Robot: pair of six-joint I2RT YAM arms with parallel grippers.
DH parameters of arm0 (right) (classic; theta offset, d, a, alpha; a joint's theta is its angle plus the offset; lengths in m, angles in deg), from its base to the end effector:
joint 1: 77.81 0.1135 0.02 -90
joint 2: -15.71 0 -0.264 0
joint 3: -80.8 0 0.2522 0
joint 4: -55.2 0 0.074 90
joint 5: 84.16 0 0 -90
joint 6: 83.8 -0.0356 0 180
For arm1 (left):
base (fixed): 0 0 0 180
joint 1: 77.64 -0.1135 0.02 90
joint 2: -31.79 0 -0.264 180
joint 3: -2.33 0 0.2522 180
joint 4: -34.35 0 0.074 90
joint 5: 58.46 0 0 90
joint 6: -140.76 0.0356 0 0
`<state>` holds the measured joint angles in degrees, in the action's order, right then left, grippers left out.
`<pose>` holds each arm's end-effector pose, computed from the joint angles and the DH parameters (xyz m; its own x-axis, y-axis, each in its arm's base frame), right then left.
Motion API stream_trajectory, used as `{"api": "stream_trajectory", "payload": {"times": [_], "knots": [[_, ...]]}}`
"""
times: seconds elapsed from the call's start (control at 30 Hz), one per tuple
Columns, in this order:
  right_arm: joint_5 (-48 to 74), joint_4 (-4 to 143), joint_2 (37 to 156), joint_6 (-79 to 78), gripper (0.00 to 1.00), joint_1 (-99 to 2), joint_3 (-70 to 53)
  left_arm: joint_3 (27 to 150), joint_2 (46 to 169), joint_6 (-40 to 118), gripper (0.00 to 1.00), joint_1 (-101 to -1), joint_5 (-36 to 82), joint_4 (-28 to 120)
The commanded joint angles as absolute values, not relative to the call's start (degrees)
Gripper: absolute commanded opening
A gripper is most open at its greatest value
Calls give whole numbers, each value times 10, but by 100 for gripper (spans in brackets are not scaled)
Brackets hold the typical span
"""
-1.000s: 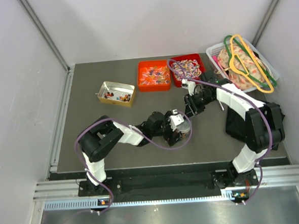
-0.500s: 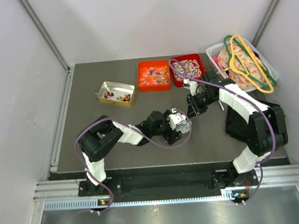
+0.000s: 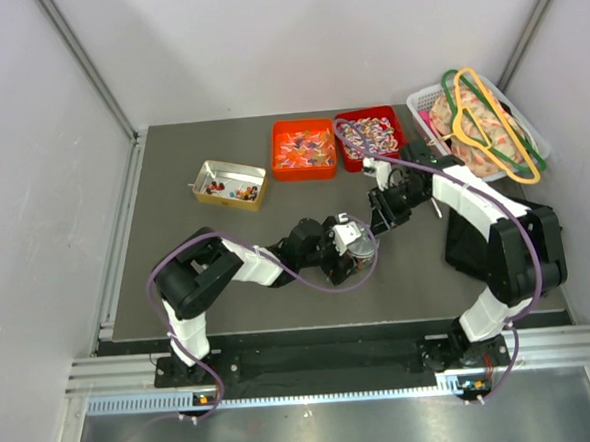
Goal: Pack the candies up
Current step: Screw the bottle lid onto the packing bottle.
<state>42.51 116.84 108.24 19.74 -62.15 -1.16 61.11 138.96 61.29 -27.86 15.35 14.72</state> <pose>0.2936 0.1044 0.2333 -0.7995 -0.4192 -0.4302 -0.5960 0.6428 0.4813 0.2250 -0.2815 0.1251 -0.1426 0.4404 -0.8864 0.9329 0.3590 0.0283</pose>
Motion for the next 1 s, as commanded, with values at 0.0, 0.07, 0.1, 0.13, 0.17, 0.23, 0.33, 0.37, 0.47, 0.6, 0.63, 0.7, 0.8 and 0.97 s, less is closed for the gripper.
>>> {"api": "stream_trajectory", "payload": {"times": [0.0, 0.07, 0.1, 0.13, 0.17, 0.23, 0.33, 0.37, 0.47, 0.6, 0.63, 0.7, 0.8, 0.97], "knots": [[422, 1233, 1091, 225, 37, -628, 5, 627, 1407, 630, 99, -300, 237, 163], [421, 1237, 1086, 231, 51, -630, 0, 626, 1406, 630, 99, -301, 236, 162], [418, 1237, 1081, 232, 56, -630, -2, 626, 1405, 628, 99, -301, 235, 162], [411, 1239, 1079, 236, 64, -631, -4, 625, 1404, 628, 99, -303, 233, 162], [408, 1242, 1077, 239, 65, -631, -10, 626, 1403, 628, 99, -304, 230, 162], [410, 1245, 1076, 240, 68, -632, -17, 626, 1402, 628, 99, -307, 226, 164], [403, 1244, 1071, 240, 73, -632, -26, 625, 1402, 628, 99, -307, 217, 163], [399, 1244, 1070, 245, 73, -632, -31, 625, 1402, 630, 99, -308, 215, 164], [384, 1245, 1063, 252, 74, -637, -48, 625, 1402, 630, 99, -308, 212, 164], [392, 1243, 1068, 248, 63, -659, -79, 624, 1401, 631, 99, -309, 203, 163], [399, 1243, 1073, 245, 60, -668, -91, 624, 1401, 630, 99, -309, 200, 165], [411, 1243, 1090, 240, 59, -672, -102, 625, 1401, 629, 99, -309, 189, 166], [422, 1231, 1118, 232, 58, -672, -112, 628, 1400, 629, 99, -309, 151, 170], [440, 1204, 1150, 214, 51, -673, -121, 636, 1402, 623, 99, -309, 82, 184]]}}
